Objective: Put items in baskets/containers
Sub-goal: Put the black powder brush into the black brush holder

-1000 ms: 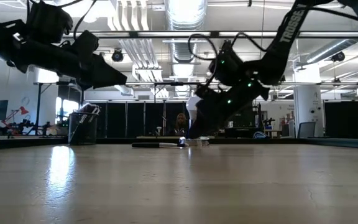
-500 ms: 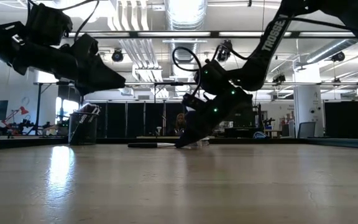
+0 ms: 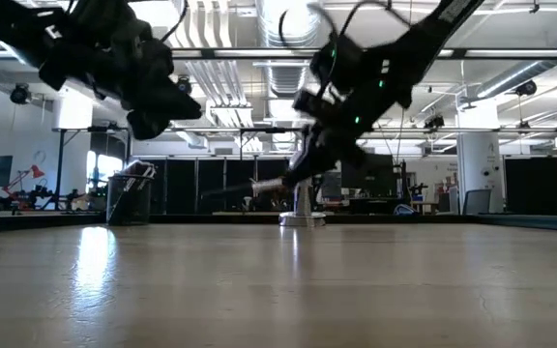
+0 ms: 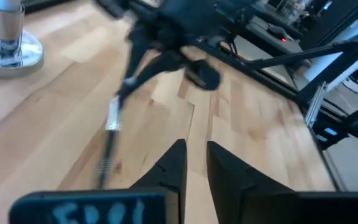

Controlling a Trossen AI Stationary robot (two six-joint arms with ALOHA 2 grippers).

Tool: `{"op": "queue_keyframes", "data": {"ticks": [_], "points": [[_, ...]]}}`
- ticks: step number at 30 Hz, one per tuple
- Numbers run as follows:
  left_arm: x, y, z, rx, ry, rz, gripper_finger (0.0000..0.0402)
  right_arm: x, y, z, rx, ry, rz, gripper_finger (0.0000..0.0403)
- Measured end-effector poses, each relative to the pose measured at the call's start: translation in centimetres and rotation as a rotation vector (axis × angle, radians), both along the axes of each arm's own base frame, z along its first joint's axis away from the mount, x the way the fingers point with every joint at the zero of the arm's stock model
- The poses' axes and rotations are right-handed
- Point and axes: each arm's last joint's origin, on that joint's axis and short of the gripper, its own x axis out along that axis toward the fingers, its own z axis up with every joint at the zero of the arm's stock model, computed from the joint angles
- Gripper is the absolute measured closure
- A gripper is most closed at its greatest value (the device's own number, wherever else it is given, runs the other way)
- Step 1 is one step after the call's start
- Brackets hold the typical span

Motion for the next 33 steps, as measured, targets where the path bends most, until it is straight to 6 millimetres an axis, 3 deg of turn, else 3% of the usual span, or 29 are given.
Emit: {"op": "queue_keyframes", "data": {"ticks": [6,15,21,28,31,33], "points": [[1.7,0.5,1.9,-0.095,0.044,-0.002,0.0350,-0.6,4.1,5.0,-0.247,-0.056,0.175,0.0394],[5.7,1.1,3.4,-0.196,0.090,-0.149,0.0277,-0.6,8.8,9.3,-0.495,-0.083,0.313,0.0394],[8.4,1.6,3.8,-0.229,0.100,-0.261,0.0255,-0.1,9.8,10.2,-0.557,-0.057,0.347,0.0394],[9.9,1.8,3.8,-0.217,0.104,-0.340,0.0258,0.0,9.8,10.5,-0.579,-0.057,0.358,0.0394],[10.2,1.5,3.7,-0.198,0.110,-0.333,0.0284,0.0,9.9,10.6,-0.577,-0.065,0.355,0.0394],[10.2,1.3,3.8,-0.150,0.105,-0.324,0.0322,0.1,9.9,10.8,-0.563,-0.084,0.340,0.0394]]}}
